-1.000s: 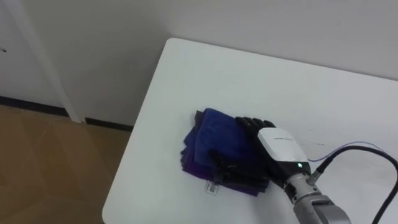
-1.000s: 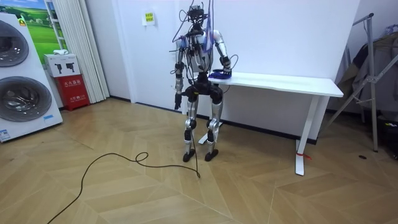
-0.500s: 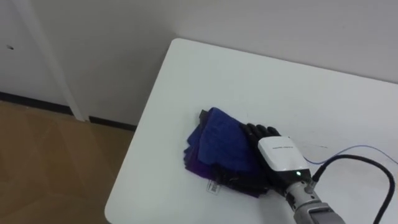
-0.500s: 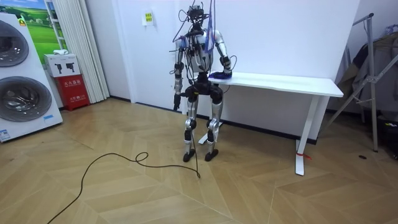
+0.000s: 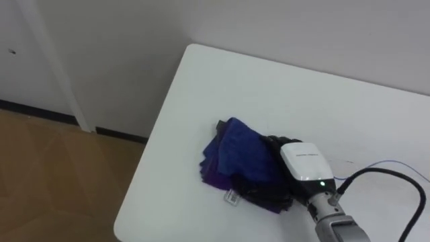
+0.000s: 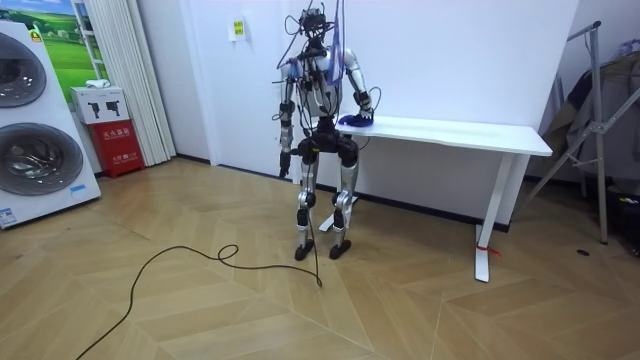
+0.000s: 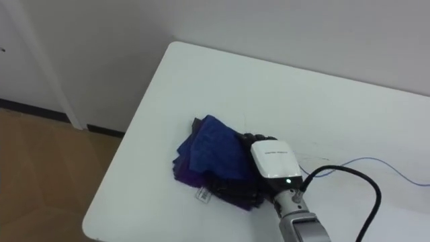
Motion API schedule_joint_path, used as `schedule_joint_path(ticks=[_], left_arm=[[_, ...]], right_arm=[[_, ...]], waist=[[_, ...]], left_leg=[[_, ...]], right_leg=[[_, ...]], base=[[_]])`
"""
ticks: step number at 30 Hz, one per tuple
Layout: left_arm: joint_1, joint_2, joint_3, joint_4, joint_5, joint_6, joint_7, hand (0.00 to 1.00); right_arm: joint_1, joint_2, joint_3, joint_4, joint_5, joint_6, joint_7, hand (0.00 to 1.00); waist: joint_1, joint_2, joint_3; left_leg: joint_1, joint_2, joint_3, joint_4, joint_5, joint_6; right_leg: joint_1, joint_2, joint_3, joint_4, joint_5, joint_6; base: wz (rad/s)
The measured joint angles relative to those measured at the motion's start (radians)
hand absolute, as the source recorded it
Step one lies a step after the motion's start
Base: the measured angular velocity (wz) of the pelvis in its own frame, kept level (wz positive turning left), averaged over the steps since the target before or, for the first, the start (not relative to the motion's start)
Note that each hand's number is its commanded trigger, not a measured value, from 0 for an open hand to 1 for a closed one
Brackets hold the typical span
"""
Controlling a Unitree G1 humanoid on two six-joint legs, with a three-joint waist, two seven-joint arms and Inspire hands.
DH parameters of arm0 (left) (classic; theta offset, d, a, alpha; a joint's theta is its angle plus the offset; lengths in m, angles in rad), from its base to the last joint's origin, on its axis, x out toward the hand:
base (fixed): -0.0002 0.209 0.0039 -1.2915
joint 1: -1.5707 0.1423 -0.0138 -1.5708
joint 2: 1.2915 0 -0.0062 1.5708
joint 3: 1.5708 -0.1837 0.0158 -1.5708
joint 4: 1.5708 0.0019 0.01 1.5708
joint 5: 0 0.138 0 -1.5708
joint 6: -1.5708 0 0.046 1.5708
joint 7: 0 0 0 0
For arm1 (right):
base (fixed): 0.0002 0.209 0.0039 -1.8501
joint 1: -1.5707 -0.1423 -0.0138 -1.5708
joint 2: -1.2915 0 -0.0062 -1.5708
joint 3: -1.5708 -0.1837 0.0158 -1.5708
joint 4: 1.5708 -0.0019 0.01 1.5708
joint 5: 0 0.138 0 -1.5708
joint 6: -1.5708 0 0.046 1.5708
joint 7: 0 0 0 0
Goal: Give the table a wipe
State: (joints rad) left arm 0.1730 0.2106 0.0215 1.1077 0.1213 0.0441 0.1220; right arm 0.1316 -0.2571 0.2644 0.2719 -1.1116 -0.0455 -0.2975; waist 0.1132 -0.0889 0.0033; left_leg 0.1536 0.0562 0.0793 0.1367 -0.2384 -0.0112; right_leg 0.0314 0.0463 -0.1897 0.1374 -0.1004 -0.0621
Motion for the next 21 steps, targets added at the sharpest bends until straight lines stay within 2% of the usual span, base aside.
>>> schedule_joint_path(ticks=[8,13,21], left_arm=[[-0.001,0.000,0.015,-0.004,0.000,0.001,0.000,0.00],[-0.003,0.000,0.016,-0.016,-0.001,0.000,0.000,0.00],[-0.005,0.000,0.024,-0.016,-0.009,-0.001,0.000,0.00]], right_arm=[[0.003,0.000,-0.013,0.021,0.013,-0.010,-0.055,1.00],[0.007,0.000,-0.014,0.028,0.014,-0.009,-0.061,1.00],[0.001,0.000,-0.017,0.036,0.016,-0.011,-0.062,1.00]], waist=[[0.001,0.001,-0.0025],[0.000,0.004,-0.0103],[-0.001,0.004,-0.0104]], left_leg=[[0.013,-0.002,-0.001,0.000,0.000,0.000],[0.015,-0.004,-0.001,0.000,0.000,0.000],[0.015,-0.004,-0.001,0.000,0.000,0.000]], right_leg=[[0.020,-0.005,-0.014,-0.004,-0.004,0.005],[0.021,-0.008,-0.016,-0.002,-0.004,0.006],[0.023,-0.008,-0.016,-0.002,-0.005,0.006]], base=[[0.05],[0.00],[0.00]])
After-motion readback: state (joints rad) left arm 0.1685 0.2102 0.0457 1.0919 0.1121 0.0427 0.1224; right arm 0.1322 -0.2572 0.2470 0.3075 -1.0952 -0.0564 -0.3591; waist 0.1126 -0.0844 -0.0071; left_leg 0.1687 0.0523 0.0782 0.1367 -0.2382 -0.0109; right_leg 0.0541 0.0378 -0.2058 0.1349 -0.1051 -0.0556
